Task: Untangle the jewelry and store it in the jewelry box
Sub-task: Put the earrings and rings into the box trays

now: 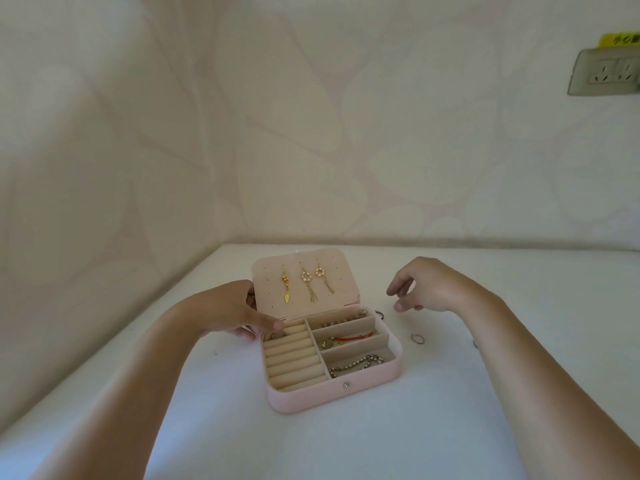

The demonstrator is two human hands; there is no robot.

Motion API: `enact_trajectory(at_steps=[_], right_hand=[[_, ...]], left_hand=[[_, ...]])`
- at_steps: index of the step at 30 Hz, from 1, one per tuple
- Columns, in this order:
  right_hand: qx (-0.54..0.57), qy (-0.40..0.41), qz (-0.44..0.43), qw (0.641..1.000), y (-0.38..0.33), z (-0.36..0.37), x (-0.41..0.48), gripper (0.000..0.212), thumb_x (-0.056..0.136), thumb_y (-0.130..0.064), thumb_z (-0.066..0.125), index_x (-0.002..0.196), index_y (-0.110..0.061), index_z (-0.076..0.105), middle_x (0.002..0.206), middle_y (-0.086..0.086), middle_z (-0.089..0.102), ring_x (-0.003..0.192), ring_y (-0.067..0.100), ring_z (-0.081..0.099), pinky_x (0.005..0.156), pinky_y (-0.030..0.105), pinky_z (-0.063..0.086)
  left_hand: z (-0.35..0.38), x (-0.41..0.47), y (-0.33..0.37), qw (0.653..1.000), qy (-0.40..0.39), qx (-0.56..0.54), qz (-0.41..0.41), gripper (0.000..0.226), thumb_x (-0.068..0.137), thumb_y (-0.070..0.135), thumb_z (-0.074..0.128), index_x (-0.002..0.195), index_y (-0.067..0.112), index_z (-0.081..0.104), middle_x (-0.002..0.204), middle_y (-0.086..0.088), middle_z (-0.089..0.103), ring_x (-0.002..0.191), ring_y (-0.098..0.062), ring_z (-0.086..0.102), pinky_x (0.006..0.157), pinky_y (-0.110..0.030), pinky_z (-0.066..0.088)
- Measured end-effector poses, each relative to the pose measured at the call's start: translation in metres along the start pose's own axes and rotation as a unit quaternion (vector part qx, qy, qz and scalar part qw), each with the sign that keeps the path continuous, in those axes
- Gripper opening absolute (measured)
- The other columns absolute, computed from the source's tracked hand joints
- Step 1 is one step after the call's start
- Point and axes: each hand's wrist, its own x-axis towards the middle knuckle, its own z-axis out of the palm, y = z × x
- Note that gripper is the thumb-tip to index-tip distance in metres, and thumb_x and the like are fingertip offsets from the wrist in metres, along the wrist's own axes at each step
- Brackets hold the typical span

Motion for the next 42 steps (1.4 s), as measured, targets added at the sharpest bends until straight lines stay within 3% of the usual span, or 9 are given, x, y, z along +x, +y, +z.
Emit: enact_trajectory(at_steps=[6,9,13,17,20,23,32,38,42], right_hand=[[-0.022,-0.048,-0.065,0.997,-0.012,0.022,0.004,0.022,0.079,-0.015,0.069,0.087,-0.034,0.075,0.083,-0.016,0.066,0.078,0.008,0.065,0.073,0.022,0.05],[-0.011,-0.048,-0.054,0.997,-0.014,0.021,0.005,0.029,0.077,-0.006,0.067,0.069,-0.034,0.07,0.062,-0.018,0.065,0.061,0.0,0.061,0.06,0.015,0.047],[-0.007,-0.056,-0.031,0.998,-0.013,0.017,0.006,0.016,0.073,-0.004,0.073,0.07,-0.02,0.068,0.067,-0.005,0.068,0.059,0.01,0.063,0.065,0.026,0.053],[-0.002,-0.002,-0.022,1.0,-0.008,0.011,0.003,0.012,0.068,-0.007,0.08,0.068,-0.013,0.07,0.061,0.002,0.067,0.046,0.007,0.056,0.05,0.017,0.044],[0.108,0.128,-0.062,0.984,-0.019,0.008,-0.001,0.009,0.071,-0.006,0.079,0.07,-0.01,0.07,0.053,-0.001,0.062,0.042,0.003,0.053,0.047,0.013,0.042],[0.212,0.098,-0.136,0.963,-0.047,0.016,-0.013,0.01,0.074,-0.001,0.077,0.075,-0.009,0.07,0.06,0.001,0.066,0.048,0.005,0.061,0.053,0.013,0.048],[0.101,0.042,-0.268,0.957,-0.085,0.07,-0.023,0.009,0.072,-0.018,0.081,0.079,-0.019,0.075,0.077,-0.008,0.068,0.066,-0.003,0.057,0.063,0.011,0.045],[0.037,0.066,-0.304,0.95,-0.082,0.082,-0.017,0.006,0.075,-0.025,0.078,0.079,-0.022,0.074,0.081,-0.012,0.066,0.077,0.002,0.054,0.074,0.034,0.05],[0.033,0.049,-0.309,0.949,-0.084,0.08,-0.016,0.009,0.075,-0.023,0.079,0.082,-0.018,0.077,0.073,-0.017,0.06,0.072,0.0,0.055,0.069,0.021,0.046]], left_hand=[[-0.001,-0.001,0.0,1.0,-0.003,0.001,-0.002,0.029,0.073,0.01,0.078,0.095,0.021,0.062,0.097,-0.003,0.068,0.089,-0.018,0.067,0.088,-0.033,0.055],[-0.001,-0.001,-0.001,1.0,-0.005,0.002,-0.002,0.03,0.073,0.011,0.079,0.095,0.021,0.062,0.098,-0.003,0.068,0.091,-0.019,0.067,0.089,-0.033,0.054],[-0.001,0.0,0.0,1.0,-0.007,0.004,-0.001,0.03,0.074,0.013,0.078,0.095,0.023,0.061,0.097,0.0,0.068,0.089,-0.016,0.066,0.086,-0.03,0.054],[-0.001,0.0,-0.001,1.0,-0.006,0.005,0.001,0.028,0.074,0.012,0.078,0.094,0.022,0.061,0.099,-0.004,0.067,0.087,-0.016,0.065,0.085,-0.03,0.054],[-0.001,0.001,-0.001,1.0,-0.004,0.011,-0.002,0.029,0.073,0.012,0.078,0.096,0.018,0.062,0.107,-0.013,0.066,0.091,-0.019,0.066,0.087,-0.032,0.054],[-0.002,0.001,-0.002,1.0,-0.011,0.015,-0.001,0.03,0.073,0.012,0.079,0.099,0.016,0.063,0.111,-0.015,0.066,0.091,-0.019,0.066,0.089,-0.035,0.054],[-0.004,0.005,-0.005,1.0,-0.016,0.016,0.0,0.035,0.074,0.015,0.079,0.105,0.01,0.065,0.106,-0.016,0.067,0.087,-0.018,0.065,0.09,-0.037,0.053],[-0.004,0.006,-0.005,1.0,-0.012,0.02,-0.001,0.031,0.074,0.016,0.079,0.101,0.013,0.066,0.102,-0.012,0.068,0.083,-0.015,0.065,0.082,-0.029,0.054],[-0.003,0.006,-0.006,1.0,-0.01,0.018,0.0,0.029,0.075,0.016,0.079,0.1,0.014,0.065,0.099,-0.009,0.069,0.082,-0.013,0.066,0.083,-0.029,0.054]])
